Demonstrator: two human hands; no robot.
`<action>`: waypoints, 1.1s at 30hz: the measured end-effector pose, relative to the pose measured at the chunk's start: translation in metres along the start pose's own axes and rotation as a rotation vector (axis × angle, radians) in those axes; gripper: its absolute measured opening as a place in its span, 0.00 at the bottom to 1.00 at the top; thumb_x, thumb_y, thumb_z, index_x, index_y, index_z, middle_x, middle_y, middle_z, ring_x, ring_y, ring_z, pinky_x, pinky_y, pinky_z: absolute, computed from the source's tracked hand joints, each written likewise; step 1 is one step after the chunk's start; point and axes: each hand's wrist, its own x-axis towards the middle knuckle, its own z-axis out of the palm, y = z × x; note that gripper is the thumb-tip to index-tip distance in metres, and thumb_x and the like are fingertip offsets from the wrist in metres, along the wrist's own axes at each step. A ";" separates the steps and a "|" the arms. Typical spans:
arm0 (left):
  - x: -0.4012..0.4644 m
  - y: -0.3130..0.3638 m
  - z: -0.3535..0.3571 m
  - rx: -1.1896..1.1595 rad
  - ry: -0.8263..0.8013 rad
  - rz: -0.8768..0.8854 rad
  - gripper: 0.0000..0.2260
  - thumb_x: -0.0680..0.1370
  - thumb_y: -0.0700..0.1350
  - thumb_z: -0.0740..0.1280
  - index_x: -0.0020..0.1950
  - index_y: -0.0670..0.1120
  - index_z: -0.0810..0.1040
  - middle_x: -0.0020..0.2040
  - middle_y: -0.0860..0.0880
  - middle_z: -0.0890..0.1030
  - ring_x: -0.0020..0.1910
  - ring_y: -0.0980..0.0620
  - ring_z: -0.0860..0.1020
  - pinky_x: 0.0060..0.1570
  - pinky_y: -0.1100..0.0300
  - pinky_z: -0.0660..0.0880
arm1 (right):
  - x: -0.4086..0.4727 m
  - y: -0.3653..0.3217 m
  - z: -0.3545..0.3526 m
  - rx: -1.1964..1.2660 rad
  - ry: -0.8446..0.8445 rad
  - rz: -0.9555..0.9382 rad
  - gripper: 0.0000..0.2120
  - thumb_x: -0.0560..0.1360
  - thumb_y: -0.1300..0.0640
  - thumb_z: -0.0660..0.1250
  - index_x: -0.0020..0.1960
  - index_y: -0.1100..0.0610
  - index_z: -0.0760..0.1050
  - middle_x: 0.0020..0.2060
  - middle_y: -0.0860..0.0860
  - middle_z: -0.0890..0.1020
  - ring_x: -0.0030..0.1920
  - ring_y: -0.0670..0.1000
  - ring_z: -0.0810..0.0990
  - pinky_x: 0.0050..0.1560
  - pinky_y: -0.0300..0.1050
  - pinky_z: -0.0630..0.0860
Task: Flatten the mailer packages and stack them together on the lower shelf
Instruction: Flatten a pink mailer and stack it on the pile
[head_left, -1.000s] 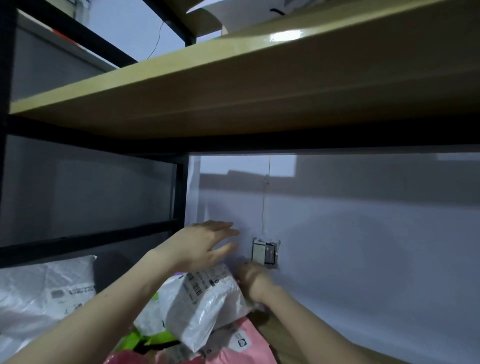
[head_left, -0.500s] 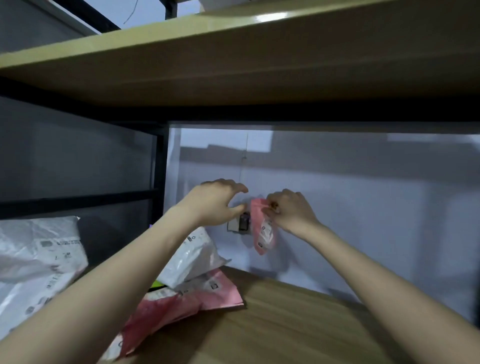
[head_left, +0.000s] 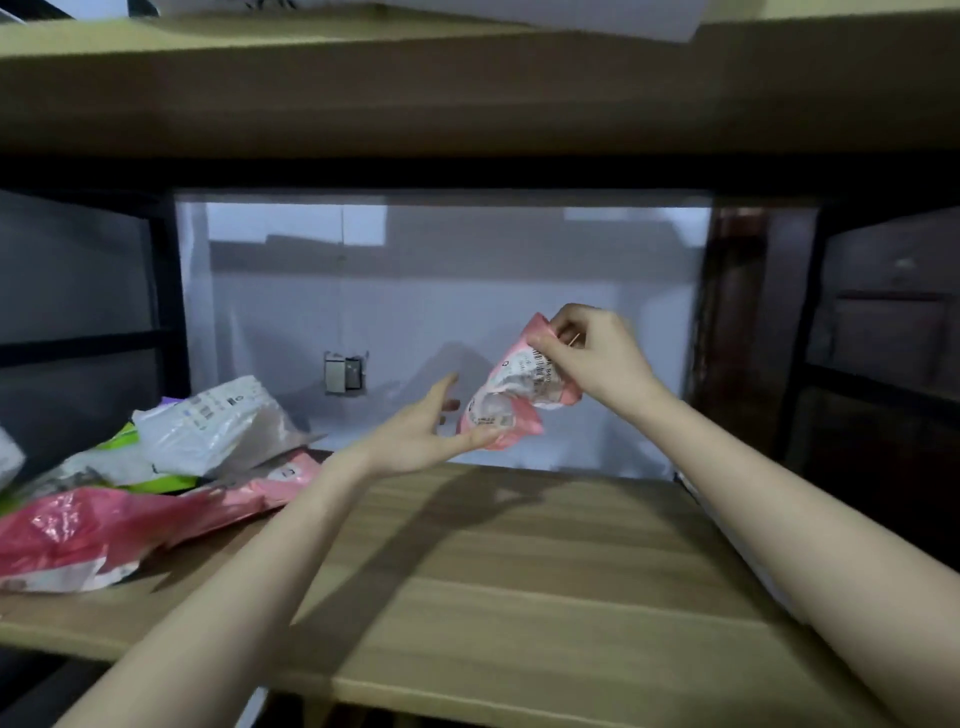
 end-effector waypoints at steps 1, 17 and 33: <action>-0.004 0.003 0.009 -0.019 -0.003 0.007 0.39 0.72 0.61 0.68 0.77 0.51 0.53 0.69 0.51 0.71 0.67 0.54 0.71 0.62 0.61 0.67 | -0.009 0.004 -0.009 0.003 -0.001 0.017 0.08 0.71 0.51 0.70 0.37 0.54 0.75 0.28 0.48 0.78 0.27 0.41 0.78 0.43 0.48 0.76; -0.069 0.047 0.094 -0.970 0.286 -0.136 0.21 0.73 0.46 0.72 0.59 0.34 0.76 0.52 0.43 0.83 0.51 0.50 0.81 0.57 0.59 0.77 | -0.125 0.028 -0.077 0.038 -0.059 0.209 0.16 0.79 0.50 0.59 0.49 0.65 0.68 0.37 0.57 0.76 0.41 0.57 0.72 0.42 0.48 0.64; -0.083 0.069 0.136 -0.215 0.739 -0.175 0.10 0.83 0.49 0.51 0.50 0.43 0.65 0.39 0.45 0.74 0.42 0.42 0.72 0.41 0.53 0.65 | -0.160 0.044 -0.064 0.041 -0.071 0.246 0.05 0.77 0.57 0.62 0.46 0.57 0.66 0.32 0.46 0.70 0.40 0.55 0.73 0.42 0.52 0.70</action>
